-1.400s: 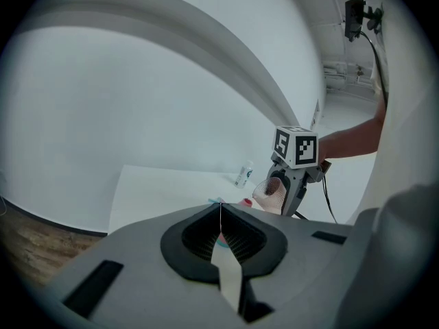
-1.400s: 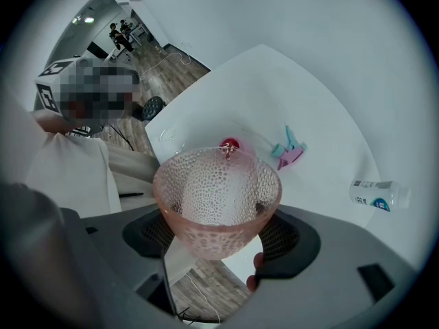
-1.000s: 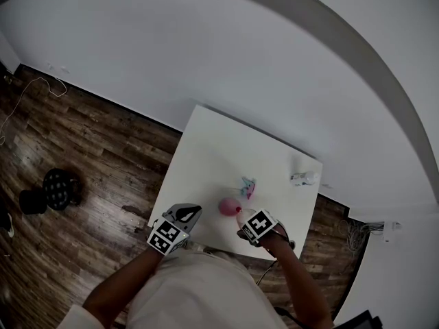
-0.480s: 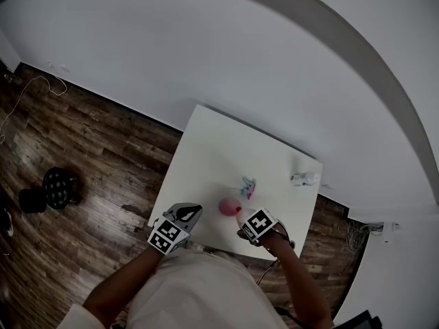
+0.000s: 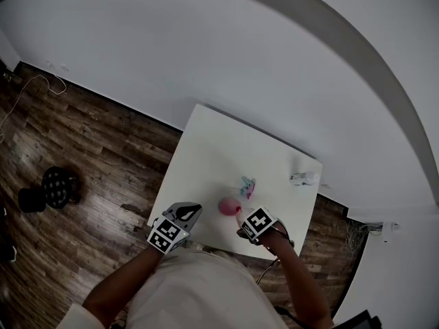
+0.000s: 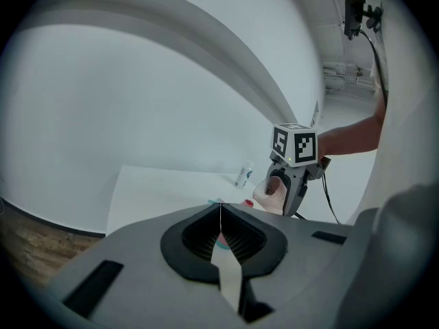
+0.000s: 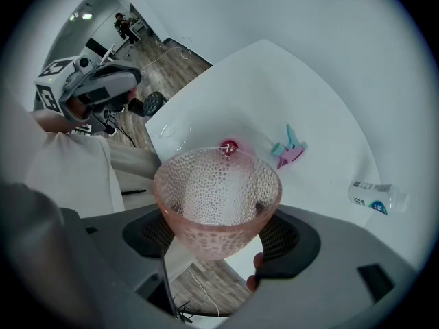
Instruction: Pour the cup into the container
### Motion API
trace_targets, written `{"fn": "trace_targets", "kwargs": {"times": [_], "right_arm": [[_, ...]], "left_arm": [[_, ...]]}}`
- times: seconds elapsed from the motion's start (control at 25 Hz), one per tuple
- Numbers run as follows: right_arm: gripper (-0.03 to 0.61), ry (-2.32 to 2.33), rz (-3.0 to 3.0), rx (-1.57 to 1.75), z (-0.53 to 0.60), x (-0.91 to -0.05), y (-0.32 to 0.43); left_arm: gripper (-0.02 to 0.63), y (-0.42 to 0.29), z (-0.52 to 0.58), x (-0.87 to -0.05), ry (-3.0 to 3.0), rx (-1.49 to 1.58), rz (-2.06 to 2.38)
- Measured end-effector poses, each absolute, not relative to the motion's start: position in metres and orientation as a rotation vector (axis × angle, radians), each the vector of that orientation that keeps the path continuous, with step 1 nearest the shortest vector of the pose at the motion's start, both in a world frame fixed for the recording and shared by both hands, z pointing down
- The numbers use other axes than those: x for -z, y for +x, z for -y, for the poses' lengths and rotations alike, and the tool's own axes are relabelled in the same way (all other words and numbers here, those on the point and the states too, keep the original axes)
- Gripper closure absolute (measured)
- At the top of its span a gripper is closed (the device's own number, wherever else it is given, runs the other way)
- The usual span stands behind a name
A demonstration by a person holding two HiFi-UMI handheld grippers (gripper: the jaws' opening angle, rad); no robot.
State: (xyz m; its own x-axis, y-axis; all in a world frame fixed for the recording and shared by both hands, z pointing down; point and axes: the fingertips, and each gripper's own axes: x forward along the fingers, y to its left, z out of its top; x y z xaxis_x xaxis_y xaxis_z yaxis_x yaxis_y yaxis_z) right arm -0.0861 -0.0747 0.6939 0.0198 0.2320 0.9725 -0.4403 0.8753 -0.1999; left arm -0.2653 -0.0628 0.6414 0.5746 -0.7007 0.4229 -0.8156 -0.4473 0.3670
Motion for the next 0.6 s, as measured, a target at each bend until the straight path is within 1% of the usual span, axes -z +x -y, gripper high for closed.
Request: {"fn": "trace_targets", "kwargs": {"times": [0.6], "right_arm": [[0.212,0.15,1.432,-0.542,0.0739,-0.6942,-0.0869]], "left_arm": [[0.6,-0.2673,0.0635,-0.642,2.271,-0.279,1.205]]}}
